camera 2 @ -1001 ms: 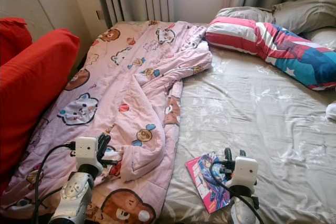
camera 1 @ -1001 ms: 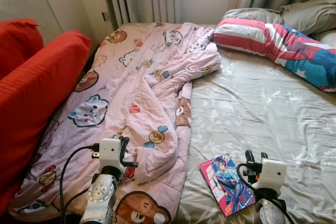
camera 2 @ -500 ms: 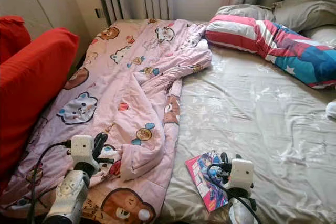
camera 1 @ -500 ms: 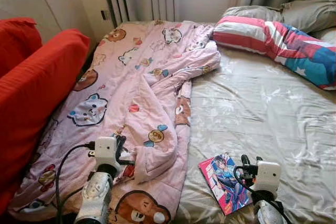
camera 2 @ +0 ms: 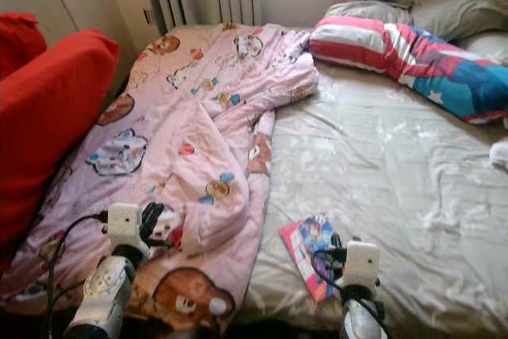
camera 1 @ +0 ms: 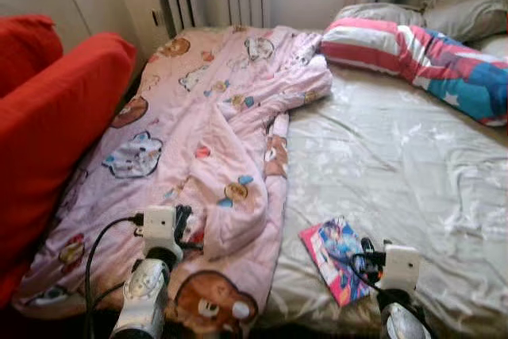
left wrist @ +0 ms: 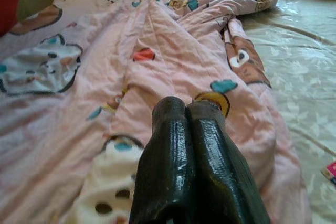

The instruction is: Clean up the room

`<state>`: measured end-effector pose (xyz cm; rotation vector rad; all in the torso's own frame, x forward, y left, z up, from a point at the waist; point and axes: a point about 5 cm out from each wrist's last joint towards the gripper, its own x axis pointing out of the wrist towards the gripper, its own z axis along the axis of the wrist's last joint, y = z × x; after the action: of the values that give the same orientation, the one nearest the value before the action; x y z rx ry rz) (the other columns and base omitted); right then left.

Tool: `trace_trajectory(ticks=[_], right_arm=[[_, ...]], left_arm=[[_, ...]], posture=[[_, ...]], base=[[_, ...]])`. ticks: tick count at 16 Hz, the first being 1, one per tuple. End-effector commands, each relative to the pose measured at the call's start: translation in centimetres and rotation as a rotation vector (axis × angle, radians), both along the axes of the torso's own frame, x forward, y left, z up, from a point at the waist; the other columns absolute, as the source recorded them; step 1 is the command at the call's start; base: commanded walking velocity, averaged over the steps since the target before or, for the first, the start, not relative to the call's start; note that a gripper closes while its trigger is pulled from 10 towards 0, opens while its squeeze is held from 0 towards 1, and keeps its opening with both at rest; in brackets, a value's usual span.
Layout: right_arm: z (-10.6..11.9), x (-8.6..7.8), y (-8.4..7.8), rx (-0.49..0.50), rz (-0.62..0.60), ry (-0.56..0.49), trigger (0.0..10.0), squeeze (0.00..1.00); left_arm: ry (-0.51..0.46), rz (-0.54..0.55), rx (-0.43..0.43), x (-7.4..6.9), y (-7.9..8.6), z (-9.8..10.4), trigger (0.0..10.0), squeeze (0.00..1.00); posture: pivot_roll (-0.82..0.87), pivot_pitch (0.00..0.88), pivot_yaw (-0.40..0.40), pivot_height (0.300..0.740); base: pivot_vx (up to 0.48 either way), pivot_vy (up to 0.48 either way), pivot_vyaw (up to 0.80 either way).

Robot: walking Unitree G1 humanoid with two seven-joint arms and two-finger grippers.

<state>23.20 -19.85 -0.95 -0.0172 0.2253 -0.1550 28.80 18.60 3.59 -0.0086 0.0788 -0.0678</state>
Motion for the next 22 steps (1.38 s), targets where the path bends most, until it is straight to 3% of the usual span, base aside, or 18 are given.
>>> trace_trajectory(ticks=[1,21,22], right_arm=[[-0.4,-0.2,0.1,0.01,-0.006,0.018,10.0,0.0],[-1.8,-0.5,0.7,0.042,0.002,0.092,10.0,0.0],[-1.8,-0.5,0.8,0.041,0.006,0.093,10.0,0.0]], left_arm=[[0.029,0.009,0.005,-0.2,0.5,-0.4,10.0,0.0],[0.063,-0.02,-0.009,-0.1,0.3,-0.8,10.0,0.0],[0.062,-0.021,-0.008,-0.1,0.3,-0.8,10.0,0.0]], posture=[[-0.02,0.104,0.043,0.645],[-0.01,0.11,0.05,0.645],[-0.02,0.111,0.05,0.631]], base=[[0.0,0.0,0.0],[0.0,0.0,0.0],[0.0,0.0,0.0]])
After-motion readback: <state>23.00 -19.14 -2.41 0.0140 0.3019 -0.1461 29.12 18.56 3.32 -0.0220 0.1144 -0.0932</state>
